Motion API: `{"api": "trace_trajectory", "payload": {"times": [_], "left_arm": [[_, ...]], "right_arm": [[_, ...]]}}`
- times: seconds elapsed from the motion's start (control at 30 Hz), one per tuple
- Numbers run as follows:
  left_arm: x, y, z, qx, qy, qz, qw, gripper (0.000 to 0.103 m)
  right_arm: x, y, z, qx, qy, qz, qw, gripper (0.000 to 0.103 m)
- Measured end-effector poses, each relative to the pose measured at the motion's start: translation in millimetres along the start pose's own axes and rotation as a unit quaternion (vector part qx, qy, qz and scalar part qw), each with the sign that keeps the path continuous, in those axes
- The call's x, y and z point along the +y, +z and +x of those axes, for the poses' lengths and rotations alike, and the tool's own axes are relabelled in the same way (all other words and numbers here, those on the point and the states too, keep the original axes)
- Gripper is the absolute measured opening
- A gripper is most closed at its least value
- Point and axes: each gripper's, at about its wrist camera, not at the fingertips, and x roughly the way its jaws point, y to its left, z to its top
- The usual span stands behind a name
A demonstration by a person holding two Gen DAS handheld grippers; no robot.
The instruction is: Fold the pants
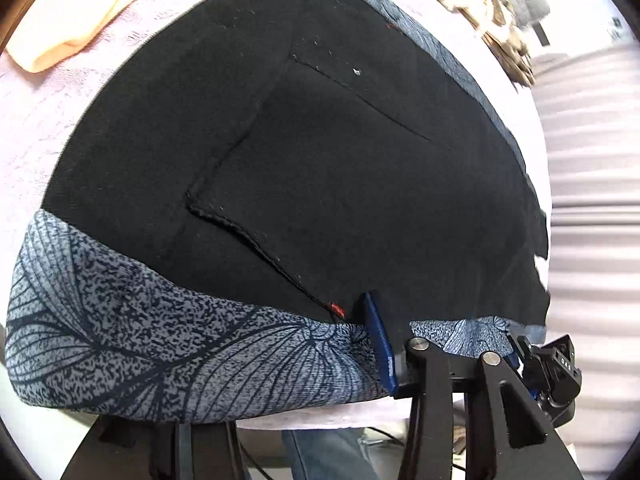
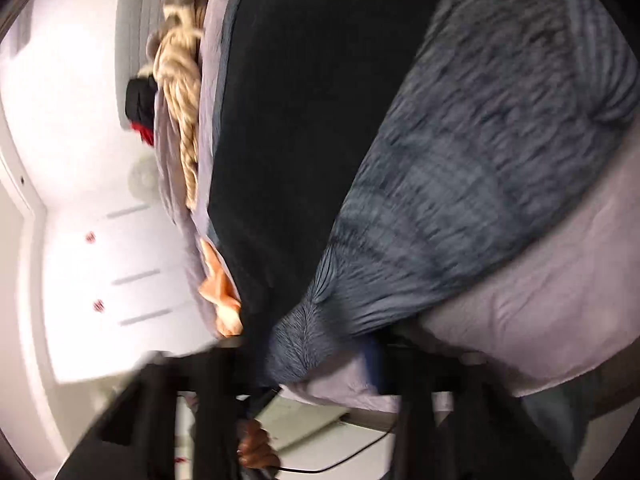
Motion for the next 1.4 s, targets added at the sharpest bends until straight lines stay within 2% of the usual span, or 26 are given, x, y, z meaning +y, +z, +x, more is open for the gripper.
{"api": "trace_trajectory", "payload": {"times": [0.03,0.13,0.2,0.27,0.33,0.43,0.53,0.63,0.67,0.73,0.77,0.8,0.83,0.87,0.9,0.93,0.97,1.07,1.17,1.27,1.3,1.4], "left_arm": [[-2.7,3.0,-6.2,-0.008,0.001,-0.005,1.0,0.045],[-25.8,18.9,-29.7,-0.042,0.002,-0.011,0.9991,0.045],[-42.8,36.5,-42.7,-0.065,-0.001,-0.002,0.9979,0.045],[-63.8,61.7,-54.6,-0.097,-0.006,0.011,0.9952,0.046],[-85.5,95.3,-60.4,-0.137,0.001,0.026,0.9903,0.05],[-97.6,142.1,-48.3,-0.151,0.013,0.026,0.9881,0.051],[-98.4,188.9,-6.0,-0.128,0.05,0.009,0.9904,0.051],[-88.8,209.4,30.8,-0.1,0.08,-0.015,0.9917,0.051],[-87.6,211.9,35.7,-0.095,0.079,-0.019,0.9921,0.051],[-91.9,209.1,29.1,-0.094,0.077,-0.012,0.9924,0.051],[-95.0,207.8,24.1,-0.093,0.077,-0.005,0.9926,0.051],[-99.6,205.3,17.0,-0.096,0.085,0.006,0.9918,0.056],[-105.9,201.1,4.7,-0.106,0.112,0.025,0.9877,0.063],[-104.3,197.8,-5.3,-0.116,0.128,0.032,0.9845,0.074],[-105.8,193.9,-17.6,-0.132,0.143,0.041,0.98,0.074],[-109.1,190.0,-28.4,-0.142,0.154,0.049,0.9767,0.074],[-113.1,185.4,-35.0,-0.145,0.167,0.055,0.9736,0.074],[-126.2,168.6,-31.8,-0.143,0.199,0.071,0.967,0.074],[-148.9,147.3,4.0,-0.11,0.202,0.088,0.9692,0.074],[-182.9,120.2,54.7,-0.072,0.178,0.106,0.9757,0.074],[-196.0,113.4,69.1,-0.066,0.175,0.12,0.9751,0.074],[-236.8,95.8,112.4,-0.047,0.196,0.177,0.9633,0.074]], "right_arm": [[6.4,5.4,-3.4,-0.002,-0.006,-0.005,1.0,0.01],[56.4,26.2,-6.1,0.02,-0.05,-0.095,0.994,0.01],[104.0,43.6,-3.3,0.041,-0.082,-0.17,0.981,0.01],[147.2,66.6,2.6,0.052,-0.089,-0.227,0.968,0.01],[183.3,94.6,16.2,0.062,-0.091,-0.261,0.959,0.01],[230.1,140.1,45.7,0.076,-0.088,-0.289,0.95,0.01],[248.9,178.1,83.6,0.087,-0.123,-0.31,0.939,0.01],[240.4,215.5,138.3,0.101,-0.166,-0.304,0.933,0.01],[227.4,222.6,150.5,0.105,-0.179,-0.297,0.932,0.011],[204.7,241.8,170.5,0.117,-0.199,-0.275,0.933,0.017],[196.5,250.4,177.0,0.124,-0.192,-0.259,0.938,0.019],[192.6,255.1,178.9,0.126,-0.185,-0.249,0.942,0.019],[191.6,257.2,179.3,0.129,-0.179,-0.242,0.945,0.022],[193.4,258.3,177.1,0.136,-0.17,-0.243,0.945,0.032],[198.4,256.9,172.7,0.142,-0.159,-0.251,0.944,0.04],[203.6,253.4,167.0,0.144,-0.152,-0.259,0.943,0.06],[212.3,247.0,159.1,0.143,-0.144,-0.271,0.941,0.075],[220.4,220.0,118.5,0.147,-0.104,-0.28,0.943,0.077],[200.9,192.2,91.3,0.167,-0.087,-0.257,0.948,0.077],[160.4,170.1,63.7,0.18,-0.12,-0.241,0.946,0.077],[145.0,167.3,56.6,0.181,-0.136,-0.23,0.947,0.077],[105.3,180.1,25.5,0.145,-0.205,-0.194,0.948,0.077]]}}
